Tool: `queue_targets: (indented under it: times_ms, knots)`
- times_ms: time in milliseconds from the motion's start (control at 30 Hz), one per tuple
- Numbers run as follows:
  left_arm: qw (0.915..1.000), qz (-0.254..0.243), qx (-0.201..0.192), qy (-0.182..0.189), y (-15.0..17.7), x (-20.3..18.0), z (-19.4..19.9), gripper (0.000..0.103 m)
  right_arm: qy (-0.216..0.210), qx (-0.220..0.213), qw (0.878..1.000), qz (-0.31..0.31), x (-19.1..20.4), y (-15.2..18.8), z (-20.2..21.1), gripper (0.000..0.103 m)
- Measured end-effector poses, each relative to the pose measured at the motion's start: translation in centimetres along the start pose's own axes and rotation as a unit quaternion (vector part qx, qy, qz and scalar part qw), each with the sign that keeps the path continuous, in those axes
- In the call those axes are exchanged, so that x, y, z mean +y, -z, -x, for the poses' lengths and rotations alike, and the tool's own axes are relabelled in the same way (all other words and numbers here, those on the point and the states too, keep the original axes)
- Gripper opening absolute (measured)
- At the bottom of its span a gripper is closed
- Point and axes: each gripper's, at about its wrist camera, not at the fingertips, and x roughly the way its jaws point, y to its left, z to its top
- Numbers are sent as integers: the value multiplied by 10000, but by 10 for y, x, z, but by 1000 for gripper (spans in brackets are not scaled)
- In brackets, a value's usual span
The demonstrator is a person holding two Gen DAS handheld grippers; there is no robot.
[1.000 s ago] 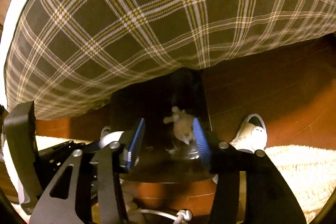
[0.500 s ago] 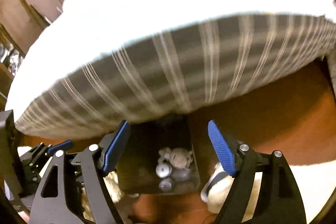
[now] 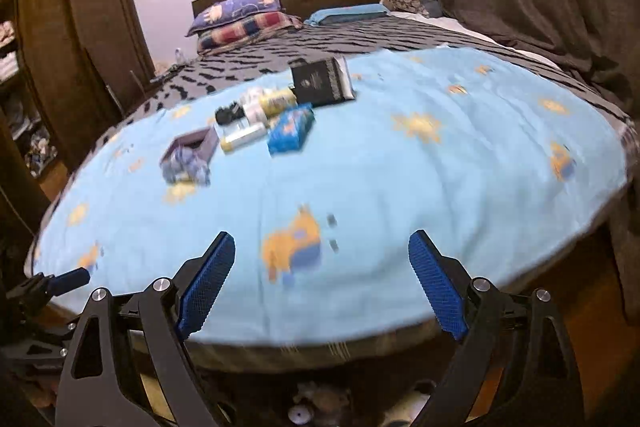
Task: Collect trash
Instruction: 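Return both tools over the bed toward the remaining items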
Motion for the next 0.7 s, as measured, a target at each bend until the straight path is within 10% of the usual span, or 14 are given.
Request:
queue_targets:
  times_ms: [700]
  knots:
    - [9994, 151, 271, 122, -88, 27, -107, 68, 41, 607, 9980, 173, 38, -65, -158, 87]
